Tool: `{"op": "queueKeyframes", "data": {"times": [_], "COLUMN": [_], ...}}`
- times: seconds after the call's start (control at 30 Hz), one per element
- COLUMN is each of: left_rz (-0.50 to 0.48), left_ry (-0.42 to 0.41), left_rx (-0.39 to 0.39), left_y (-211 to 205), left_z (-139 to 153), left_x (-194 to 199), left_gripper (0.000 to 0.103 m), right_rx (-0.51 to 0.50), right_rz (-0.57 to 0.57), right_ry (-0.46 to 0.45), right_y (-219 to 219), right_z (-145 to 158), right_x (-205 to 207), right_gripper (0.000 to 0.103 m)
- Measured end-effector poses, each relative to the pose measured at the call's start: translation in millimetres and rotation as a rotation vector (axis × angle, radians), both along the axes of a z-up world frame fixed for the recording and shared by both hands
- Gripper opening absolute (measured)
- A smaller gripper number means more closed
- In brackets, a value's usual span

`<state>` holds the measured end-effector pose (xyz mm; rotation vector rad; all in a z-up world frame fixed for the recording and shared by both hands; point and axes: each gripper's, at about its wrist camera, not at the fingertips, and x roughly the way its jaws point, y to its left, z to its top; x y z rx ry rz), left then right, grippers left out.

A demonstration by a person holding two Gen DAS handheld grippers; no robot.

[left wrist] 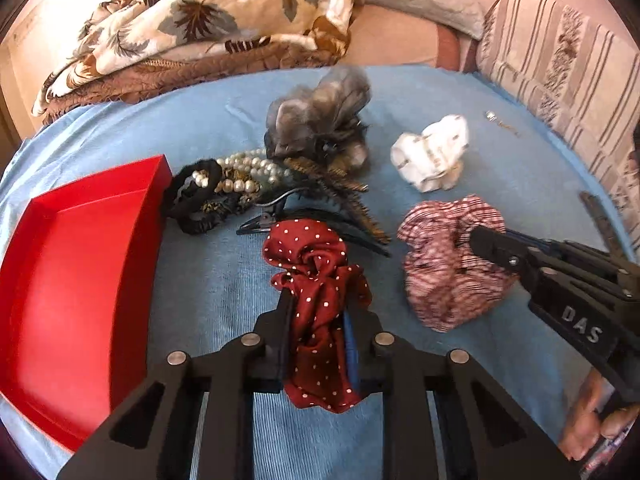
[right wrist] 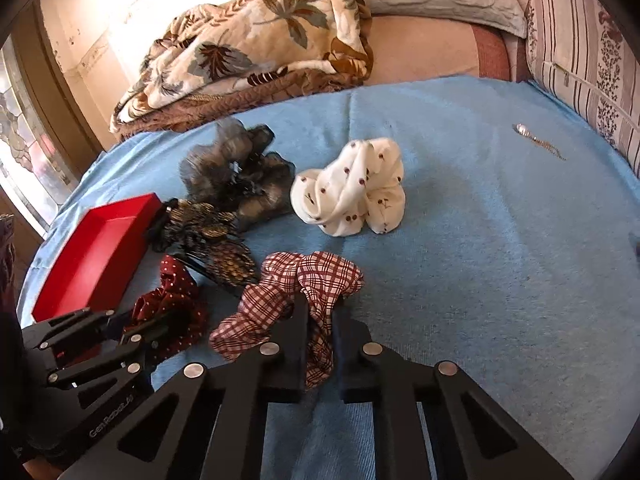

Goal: Organize jewelry
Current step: 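Grasp red polka-dot scrunchie with left tool while right tool grasps plaid scrunchie, place both in tray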

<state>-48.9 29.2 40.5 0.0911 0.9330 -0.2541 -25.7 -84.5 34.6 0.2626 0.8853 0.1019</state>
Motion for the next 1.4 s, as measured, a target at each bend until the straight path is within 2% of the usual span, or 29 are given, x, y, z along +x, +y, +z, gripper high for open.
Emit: {"op": "queueKeyframes", "data": {"times": [0.2,0.37,0.53,0.7,0.93,1.07,1.2,1.33,1.4], "left_rz": [0.001,0.073,0.22,0.331,0.434,0.456,0.456,0.462,0.462], "left_ry": [-0.046,-0.094,-0.126,-0.128,-0.05,-0.039,-0.038,-0.051,-0.054], "left_rx": [-0.099,-0.165,-0.109,-0.029,-0.046,-0.062,-0.115,-0.117,-0.128], "left_y": [23.2,74.3,138.5,197.2,263.2,282.4,293.8,297.7,299.0], "left_z": [40.0,70.1,76.1,64.5,30.2,16.5,14.6,15.8,16.0], "left_x": [-26.9,-36.2,-19.9,9.6,71.2,88.1,92.1,91.8,92.6], "left_gripper": [0.021,0.021,0.021,0.021,0.021,0.021,0.023,0.027,0.037], "right_rx": [-0.043,-0.065,-0.044,0.001,-0.013,0.008,0.026,-0.002,-0.031], "right_rz": [0.024,0.083,0.185,0.289,0.389,0.409,0.415,0.427,0.422], "right_ry": [-0.065,-0.126,-0.137,-0.127,-0.085,-0.038,0.009,0.037,0.033], "right_y": [9.5,32.7,72.2,123.7,201.3,230.7,254.4,275.6,280.4], "right_z": [33.4,67.2,87.9,97.0,81.0,62.9,44.1,27.4,23.8], "right_x": [-20.4,-31.4,-17.7,10.8,67.1,101.2,134.0,155.0,157.3], "right_gripper": [0.01,0.009,0.01,0.01,0.01,0.01,0.01,0.012,0.013]}}
